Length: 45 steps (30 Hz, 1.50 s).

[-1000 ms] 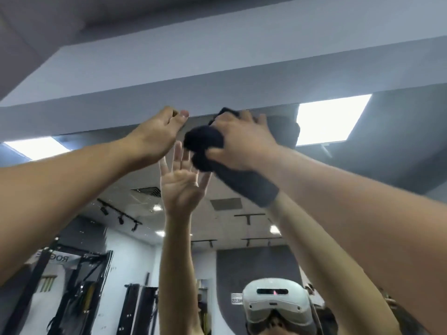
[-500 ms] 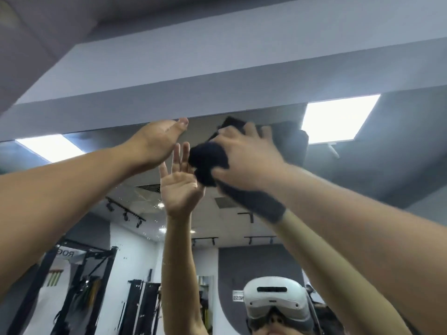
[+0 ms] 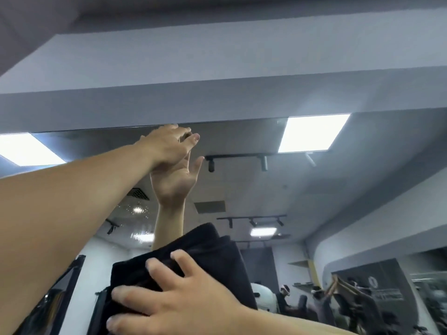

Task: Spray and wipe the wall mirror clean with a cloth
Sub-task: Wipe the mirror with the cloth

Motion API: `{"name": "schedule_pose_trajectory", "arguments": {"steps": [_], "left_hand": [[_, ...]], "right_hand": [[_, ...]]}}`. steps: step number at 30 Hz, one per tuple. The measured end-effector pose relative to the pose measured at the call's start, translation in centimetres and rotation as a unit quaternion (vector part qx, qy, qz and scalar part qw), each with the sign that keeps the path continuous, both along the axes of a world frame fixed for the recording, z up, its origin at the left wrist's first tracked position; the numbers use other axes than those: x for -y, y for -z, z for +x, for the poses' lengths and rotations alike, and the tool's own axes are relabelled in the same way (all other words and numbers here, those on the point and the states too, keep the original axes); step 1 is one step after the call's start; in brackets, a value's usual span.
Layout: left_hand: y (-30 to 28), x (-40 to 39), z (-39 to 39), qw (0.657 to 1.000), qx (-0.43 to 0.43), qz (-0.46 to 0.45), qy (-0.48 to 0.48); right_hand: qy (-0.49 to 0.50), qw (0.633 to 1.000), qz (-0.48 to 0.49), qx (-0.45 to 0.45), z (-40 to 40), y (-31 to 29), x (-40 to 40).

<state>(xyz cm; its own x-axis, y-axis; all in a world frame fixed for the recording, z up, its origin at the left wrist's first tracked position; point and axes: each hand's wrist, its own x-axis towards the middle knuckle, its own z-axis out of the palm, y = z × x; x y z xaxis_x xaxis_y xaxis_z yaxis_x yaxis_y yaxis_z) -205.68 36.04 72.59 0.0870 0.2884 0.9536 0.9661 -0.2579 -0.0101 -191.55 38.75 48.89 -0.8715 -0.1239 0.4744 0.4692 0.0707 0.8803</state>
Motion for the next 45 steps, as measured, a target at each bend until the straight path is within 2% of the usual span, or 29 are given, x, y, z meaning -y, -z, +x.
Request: {"name": "schedule_pose_trajectory", "arguments": {"steps": [3,5,8,11,14,16,18,21,27,30,33,36,38,41,45], "left_hand": [[-0.6,0.2,-0.2,1.0,-0.001,-0.003,-0.007],[-1.0,1.1,-0.3,1.0,0.0,-0.014,-0.005],[-0.7,2.4,-0.3,0.999,-0.009,-0.003,0.037],[0.4,2.7,-1.4,0.998,-0.039,0.04,0.024],[1.6,2.6,-3.5,0.998,-0.047,0.029,0.015],[2.1,2.7,-5.0,0.999,-0.044,0.026,0.006],[2.2,2.8,-6.0,0.999,-0.045,0.027,0.005],[2.0,3.0,-7.0,0.999,-0.038,0.031,0.001],[1.5,3.8,-9.1,0.999,-0.015,0.034,0.023],[1.9,4.5,-10.0,0.999,-0.019,0.026,0.014],[2.5,4.9,-10.5,0.999,-0.035,0.016,0.006],[2.9,4.8,-10.5,0.998,-0.054,0.003,0.012],[2.9,4.9,-10.5,0.999,-0.045,0.007,0.02],[3.1,4.6,-10.8,0.999,-0.022,0.016,0.026],[3.0,3.7,-12.0,0.999,-0.035,0.019,-0.007]], "right_hand": [[-0.021,0.997,-0.074,-0.024,0.5,-3.5,1.4],[-0.024,0.99,-0.114,-0.085,1.0,-7.7,2.2],[-0.025,0.969,-0.097,-0.224,2.5,-15.0,3.0],[-0.028,0.925,-0.094,-0.366,5.0,-21.6,3.0],[-0.022,0.884,-0.085,-0.459,5.8,-24.4,2.5],[-0.008,0.875,-0.072,-0.479,5.1,-24.2,2.3],[-0.005,0.879,-0.066,-0.473,4.2,-23.1,2.4],[-0.015,0.906,-0.087,-0.415,2.1,-20.1,2.8],[-0.014,0.976,-0.098,-0.193,-5.1,-7.7,2.8],[-0.014,0.994,-0.078,-0.074,-8.9,-0.5,1.6],[-0.001,0.999,-0.045,-0.021,-11.0,2.6,0.2],[-0.012,0.996,-0.082,-0.011,-11.2,0.1,1.3],[-0.012,0.992,-0.121,-0.036,-11.1,-4.0,2.0],[-0.017,0.981,-0.122,-0.152,-10.3,-11.0,2.5],[-0.022,0.951,-0.103,-0.29,-7.6,-19.5,2.8]]}}
